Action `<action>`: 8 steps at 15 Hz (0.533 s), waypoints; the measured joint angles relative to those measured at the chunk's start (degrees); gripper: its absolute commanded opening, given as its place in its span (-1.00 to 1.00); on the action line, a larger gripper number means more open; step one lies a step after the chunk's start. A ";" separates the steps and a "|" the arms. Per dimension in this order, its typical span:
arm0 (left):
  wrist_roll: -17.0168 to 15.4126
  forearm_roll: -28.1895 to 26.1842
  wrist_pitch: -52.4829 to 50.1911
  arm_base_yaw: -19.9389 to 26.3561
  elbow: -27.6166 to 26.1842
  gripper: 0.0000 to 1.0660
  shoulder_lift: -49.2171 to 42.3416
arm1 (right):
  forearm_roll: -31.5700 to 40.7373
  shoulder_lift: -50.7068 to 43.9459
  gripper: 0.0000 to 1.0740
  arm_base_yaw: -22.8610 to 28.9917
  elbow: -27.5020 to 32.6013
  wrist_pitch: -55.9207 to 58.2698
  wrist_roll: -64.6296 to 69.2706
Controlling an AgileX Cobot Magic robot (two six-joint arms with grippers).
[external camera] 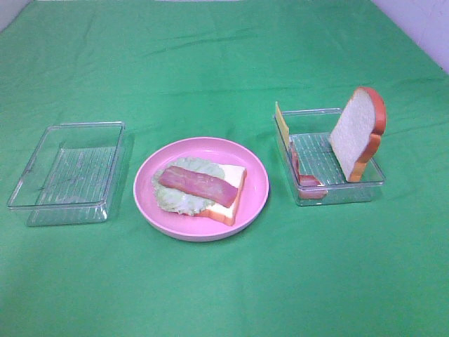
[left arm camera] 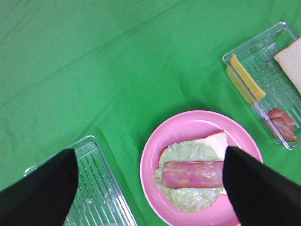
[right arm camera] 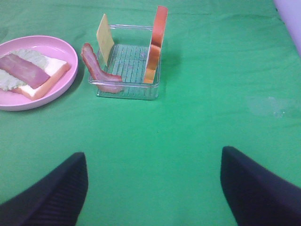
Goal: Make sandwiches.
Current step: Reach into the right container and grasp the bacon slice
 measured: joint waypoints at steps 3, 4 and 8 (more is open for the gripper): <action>0.00 0.06 0.00 0.00 9.63 0.51 -10.03 | 0.00 0.00 0.37 0.00 0.00 0.00 0.00; 0.00 0.06 0.00 0.00 14.38 0.51 -13.75 | 0.00 0.00 0.37 0.00 0.00 0.00 0.00; 0.00 0.06 0.06 0.00 37.93 0.51 -29.97 | 0.00 0.00 0.37 0.00 0.00 0.00 0.00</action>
